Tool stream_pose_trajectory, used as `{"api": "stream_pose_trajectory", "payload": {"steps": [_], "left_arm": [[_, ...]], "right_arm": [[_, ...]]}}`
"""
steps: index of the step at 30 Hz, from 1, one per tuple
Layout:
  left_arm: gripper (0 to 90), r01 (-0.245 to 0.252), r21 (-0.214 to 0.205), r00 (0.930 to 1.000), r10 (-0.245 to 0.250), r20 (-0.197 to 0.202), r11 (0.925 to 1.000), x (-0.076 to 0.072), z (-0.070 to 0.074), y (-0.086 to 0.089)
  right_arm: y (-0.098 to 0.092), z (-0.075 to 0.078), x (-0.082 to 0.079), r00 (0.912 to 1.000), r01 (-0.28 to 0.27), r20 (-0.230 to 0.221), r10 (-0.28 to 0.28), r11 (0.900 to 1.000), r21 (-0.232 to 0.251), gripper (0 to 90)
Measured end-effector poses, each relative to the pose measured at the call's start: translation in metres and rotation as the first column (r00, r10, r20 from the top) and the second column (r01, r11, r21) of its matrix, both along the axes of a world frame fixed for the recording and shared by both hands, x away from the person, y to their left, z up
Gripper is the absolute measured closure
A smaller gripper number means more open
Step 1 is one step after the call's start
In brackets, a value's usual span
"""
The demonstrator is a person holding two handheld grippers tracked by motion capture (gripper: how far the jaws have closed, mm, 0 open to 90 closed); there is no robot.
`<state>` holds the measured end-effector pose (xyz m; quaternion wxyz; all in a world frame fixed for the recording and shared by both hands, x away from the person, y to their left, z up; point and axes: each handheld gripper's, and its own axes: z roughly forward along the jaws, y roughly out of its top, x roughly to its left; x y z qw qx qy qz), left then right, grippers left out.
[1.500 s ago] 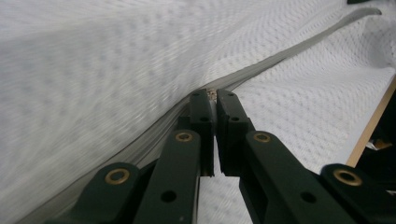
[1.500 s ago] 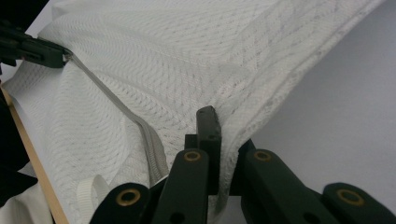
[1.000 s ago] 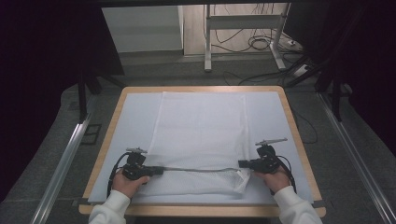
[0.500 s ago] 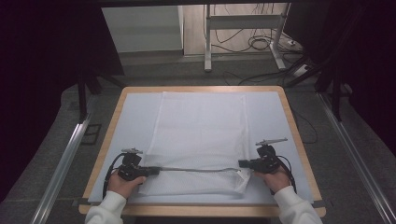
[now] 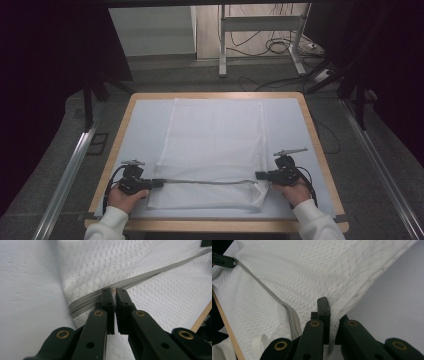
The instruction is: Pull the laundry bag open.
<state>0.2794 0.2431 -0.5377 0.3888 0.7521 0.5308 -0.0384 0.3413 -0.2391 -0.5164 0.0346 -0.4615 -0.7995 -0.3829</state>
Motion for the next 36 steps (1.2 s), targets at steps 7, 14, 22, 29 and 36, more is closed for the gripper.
{"api": "stream_pose_trajectory", "payload": {"steps": [7,14,22,29,36], "left_arm": [[86.8,-0.023,-0.018,0.9997,0.024,0.004,0.9996,-0.003,0.001,0.012],[86.8,-0.073,-0.019,0.9973,0.074,0.008,0.9971,-0.009,0.0,0.033],[86.8,-0.081,0.025,0.9965,0.08,0.024,0.9964,-0.011,0.0,0.032],[86.8,-0.081,0.019,0.9965,0.08,0.024,0.9966,-0.01,0.0,0.032],[86.1,-0.07,0.005,0.9959,0.07,0.057,0.9975,-0.013,0.003,0.027]], "right_arm": [[0.001,0.0,0.0,1.0,-0.005,-0.002,0.005,1.0,-0.004,88.4],[0.0,0.0,0.0,1.0,-0.002,0.001,0.002,0.9999,-0.011,88.4],[0.0,0.0,0.001,1.0,-0.001,0.004,0.001,0.9999,-0.012,88.4],[0.0,-0.002,0.001,1.0,-0.004,0.003,0.004,0.9999,-0.016,88.4],[-0.004,-0.002,-0.002,0.9998,0.011,0.015,-0.011,0.9999,-0.007,87.5]]}}
